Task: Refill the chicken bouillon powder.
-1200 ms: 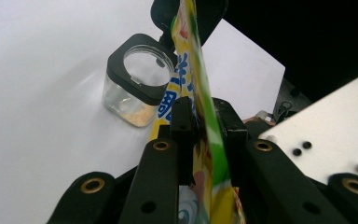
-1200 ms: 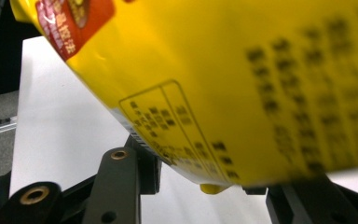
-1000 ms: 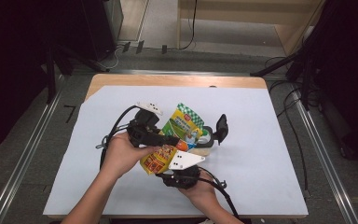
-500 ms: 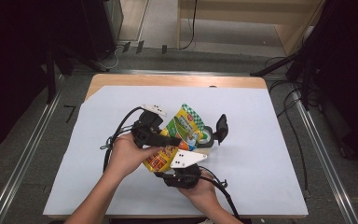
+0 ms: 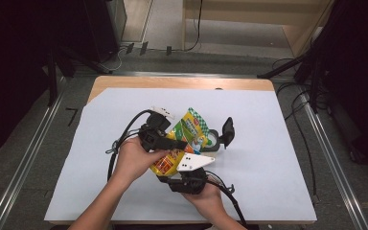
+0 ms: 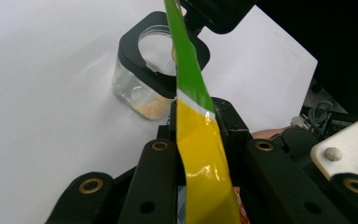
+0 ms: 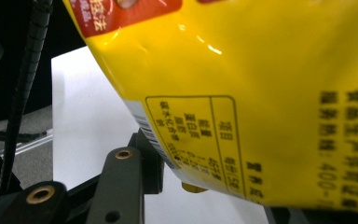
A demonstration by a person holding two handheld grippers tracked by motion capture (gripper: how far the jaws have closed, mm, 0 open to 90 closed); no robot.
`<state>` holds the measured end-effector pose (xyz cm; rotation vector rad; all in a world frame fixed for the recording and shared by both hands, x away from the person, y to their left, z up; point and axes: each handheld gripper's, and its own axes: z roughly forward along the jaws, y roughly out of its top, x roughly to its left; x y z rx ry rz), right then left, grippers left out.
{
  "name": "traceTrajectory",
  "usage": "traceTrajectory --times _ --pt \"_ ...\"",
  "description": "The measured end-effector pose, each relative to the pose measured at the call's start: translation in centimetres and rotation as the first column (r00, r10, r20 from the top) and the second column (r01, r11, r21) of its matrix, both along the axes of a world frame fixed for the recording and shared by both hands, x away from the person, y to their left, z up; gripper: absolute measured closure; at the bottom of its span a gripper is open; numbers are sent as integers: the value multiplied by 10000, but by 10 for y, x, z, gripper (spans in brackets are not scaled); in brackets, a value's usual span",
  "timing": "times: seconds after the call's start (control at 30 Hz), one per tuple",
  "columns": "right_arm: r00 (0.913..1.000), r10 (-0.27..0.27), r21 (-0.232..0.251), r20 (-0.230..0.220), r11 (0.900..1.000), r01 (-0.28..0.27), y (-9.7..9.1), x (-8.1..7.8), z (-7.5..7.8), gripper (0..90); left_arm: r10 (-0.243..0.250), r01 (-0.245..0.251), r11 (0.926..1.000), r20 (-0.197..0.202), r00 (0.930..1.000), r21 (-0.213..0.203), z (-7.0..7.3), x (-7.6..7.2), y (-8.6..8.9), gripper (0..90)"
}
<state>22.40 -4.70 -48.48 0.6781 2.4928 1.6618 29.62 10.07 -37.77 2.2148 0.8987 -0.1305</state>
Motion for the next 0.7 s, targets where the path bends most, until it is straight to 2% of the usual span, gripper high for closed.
traceTrajectory --times 0.23,0.4,0.53,0.7 --pt "9992 -390 -20 -120 9992 390 1 -2 1 562 268 -273 9994 221 9994 234 1 -2 -6 821" --pt "9960 -873 -244 -176 9959 868 3 -3 2 593 376 -379 9992 163 9992 144 0 -1 -7 820" --pt "9969 -684 -90 -392 9976 681 1 -1 2 617 176 -178 9997 134 9998 162 0 -1 -7 808" --pt "9968 -511 204 -612 9984 524 -2 0 1 629 -198 186 9989 281 9994 441 1 -2 -8 751"
